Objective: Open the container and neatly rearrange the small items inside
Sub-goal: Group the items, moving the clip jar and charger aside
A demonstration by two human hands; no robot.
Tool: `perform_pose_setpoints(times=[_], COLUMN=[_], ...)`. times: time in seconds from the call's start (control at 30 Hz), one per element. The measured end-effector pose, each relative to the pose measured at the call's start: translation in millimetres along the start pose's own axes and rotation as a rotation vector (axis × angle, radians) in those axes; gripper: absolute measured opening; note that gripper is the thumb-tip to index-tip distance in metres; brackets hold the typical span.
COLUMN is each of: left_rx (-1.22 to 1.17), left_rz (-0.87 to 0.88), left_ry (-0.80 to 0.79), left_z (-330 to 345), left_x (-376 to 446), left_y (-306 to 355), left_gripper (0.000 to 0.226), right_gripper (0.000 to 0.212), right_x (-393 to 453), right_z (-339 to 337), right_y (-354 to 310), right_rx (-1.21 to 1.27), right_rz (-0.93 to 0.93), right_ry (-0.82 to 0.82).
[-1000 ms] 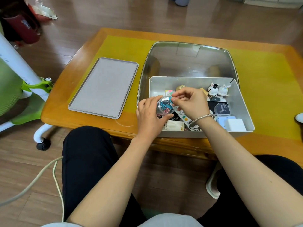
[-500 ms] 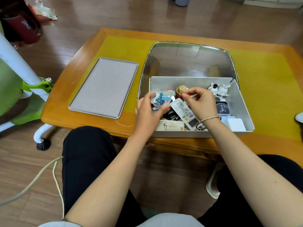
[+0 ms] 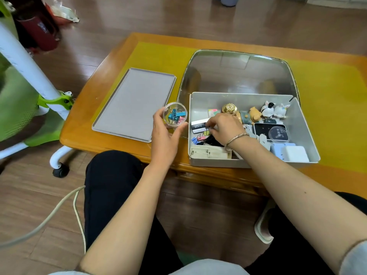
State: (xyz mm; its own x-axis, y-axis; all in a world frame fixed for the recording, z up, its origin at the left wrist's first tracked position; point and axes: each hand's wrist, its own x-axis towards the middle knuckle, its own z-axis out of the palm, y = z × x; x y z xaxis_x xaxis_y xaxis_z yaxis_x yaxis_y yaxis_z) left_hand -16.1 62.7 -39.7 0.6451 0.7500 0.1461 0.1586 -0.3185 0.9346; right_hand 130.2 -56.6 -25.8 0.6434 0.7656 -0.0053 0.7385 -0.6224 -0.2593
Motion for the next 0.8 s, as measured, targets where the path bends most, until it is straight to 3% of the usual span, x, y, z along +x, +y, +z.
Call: perform_pose_setpoints(times=[0.27,0.43,0.7,0.8], left_rx=[-0.043,-0.006,-0.02,-0.009], left_rz=[-0.086,-0.063,-0.031,-0.024], left_ry=[-0.029,-0.032,0.011,0.016], left_z=[-4.9,-7.7,-10.7,-9.8], left_x=[-3.8,-4.4,-4.2,-4.8], left_y=[-8.9,-9.9,-10.9,-9.7], left_gripper=[0.073,0.053,0.071,0.068], right_gripper=[0.026,0.014,0.008,0.011], right_x=[5.8,11.8,9.3,6.6], right_z=[7.6,11.6,3.8,-5.5], right_y=[-20.3,-25.4,-12.4,-7.8], right_rx=[-0.035,0.029,0.328,0.354], right_rz=[-0.107,-0.021,0.094,0.104], right_ry=[-0.186,-0.237,-0.022,0.024])
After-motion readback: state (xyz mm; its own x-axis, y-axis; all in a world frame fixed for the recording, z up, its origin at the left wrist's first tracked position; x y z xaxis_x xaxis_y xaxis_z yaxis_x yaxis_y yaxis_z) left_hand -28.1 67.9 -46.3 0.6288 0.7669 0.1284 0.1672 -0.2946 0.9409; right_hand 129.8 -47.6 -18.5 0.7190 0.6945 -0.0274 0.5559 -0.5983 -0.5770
